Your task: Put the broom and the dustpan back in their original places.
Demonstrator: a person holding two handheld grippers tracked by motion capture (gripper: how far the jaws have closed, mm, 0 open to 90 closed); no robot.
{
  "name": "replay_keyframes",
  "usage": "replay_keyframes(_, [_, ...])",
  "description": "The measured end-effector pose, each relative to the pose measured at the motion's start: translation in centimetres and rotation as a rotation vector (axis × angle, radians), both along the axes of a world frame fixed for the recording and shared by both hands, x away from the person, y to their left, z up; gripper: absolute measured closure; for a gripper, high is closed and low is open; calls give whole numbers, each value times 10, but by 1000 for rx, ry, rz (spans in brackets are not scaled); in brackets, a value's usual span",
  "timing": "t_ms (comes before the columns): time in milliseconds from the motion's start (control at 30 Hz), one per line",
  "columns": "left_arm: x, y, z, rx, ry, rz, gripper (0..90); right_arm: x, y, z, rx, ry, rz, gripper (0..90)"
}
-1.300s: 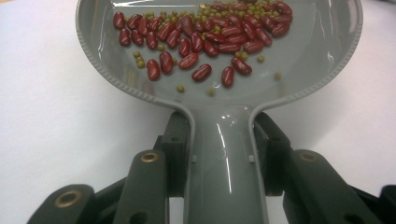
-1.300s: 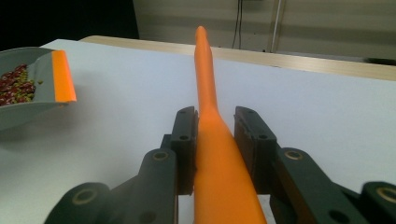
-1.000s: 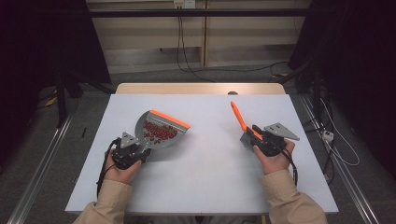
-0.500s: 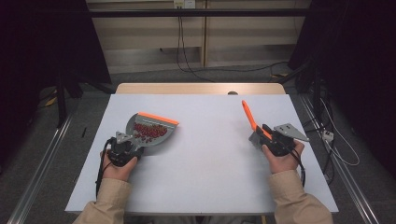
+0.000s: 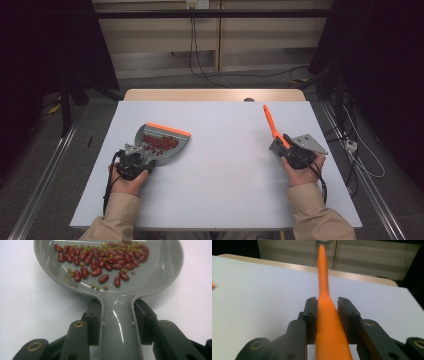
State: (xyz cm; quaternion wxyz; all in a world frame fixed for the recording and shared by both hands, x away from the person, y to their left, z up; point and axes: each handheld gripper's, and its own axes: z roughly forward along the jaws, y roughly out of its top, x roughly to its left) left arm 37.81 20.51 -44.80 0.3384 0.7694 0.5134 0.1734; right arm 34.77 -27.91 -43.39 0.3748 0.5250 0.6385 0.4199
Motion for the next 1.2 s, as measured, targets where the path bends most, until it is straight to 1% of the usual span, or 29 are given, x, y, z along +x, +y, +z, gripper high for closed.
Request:
replay_keyframes(67, [-3,-2,0,-22,4,-13,609,-2,4,-2,20,21,24,700])
replay_keyframes(133, [-7,-6,0,-37,-2,-29,583,-4,10,-4,32,23,39,693])
replay_keyframes(167, [-9,-7,0,-55,-2,-34,562,-5,13,-4,39,26,54,689])
replay_keyframes(233, [-13,-11,1,-68,-3,-42,497,-5,21,-4,63,28,87,670])
replay_keyframes(267, [-15,-13,1,-86,-2,-46,461,-6,25,-4,70,33,99,653])
replay_keyframes(333, [-20,-18,4,-107,-15,-64,411,-5,32,-7,83,50,120,614])
replay_keyframes(367, [-22,-19,4,-120,-18,-66,381,-4,35,-9,105,67,148,597])
replay_keyframes(400, [-23,-21,6,-133,-25,-72,325,-4,37,-10,126,70,165,596])
replay_keyframes(433, [-25,-23,6,-144,-21,-83,252,-5,39,-9,175,62,192,592])
replay_keyframes(467, [-26,-25,6,-150,-20,-91,217,-5,40,-8,210,55,216,567])
replay_keyframes(500, [-28,-26,5,-145,-30,-101,191,-6,40,-7,228,48,224,538])
replay_keyframes(533, [-29,-27,5,-137,-33,-105,178,-7,40,-6,235,45,223,521])
replay_keyframes(600, [-31,-23,6,-150,-42,-120,169,-8,38,-5,229,53,226,507])
replay_keyframes(667, [-34,-20,9,-153,-76,-134,148,-11,34,-5,227,43,233,481])
replay_keyframes(733, [-37,-15,12,-169,-109,-136,135,-16,29,-5,235,39,254,462])
replay_keyframes(767, [-37,-12,14,-176,-121,-144,129,-19,28,-5,231,37,263,453])
replay_keyframes(800, [-38,-9,16,-184,-132,-151,124,-22,26,-5,216,34,276,434])
replay_keyframes(833, [-39,-6,16,-190,-145,-167,109,-25,24,-5,211,30,282,411])
replay_keyframes(900, [-39,-1,17,-193,-149,-189,97,-30,20,-5,204,27,289,354])
replay_keyframes(967, [-39,2,16,-212,-157,-208,84,-34,16,-6,217,28,298,333])
replay_keyframes(1033, [-39,4,16,-203,-164,-225,79,-37,14,-7,208,32,304,310])
replay_keyframes(1133, [-38,3,16,-212,-171,-242,74,-40,15,-9,196,40,318,278])
replay_keyframes(1200, [-38,3,16,-212,-171,-238,74,-41,16,-10,182,38,333,267])
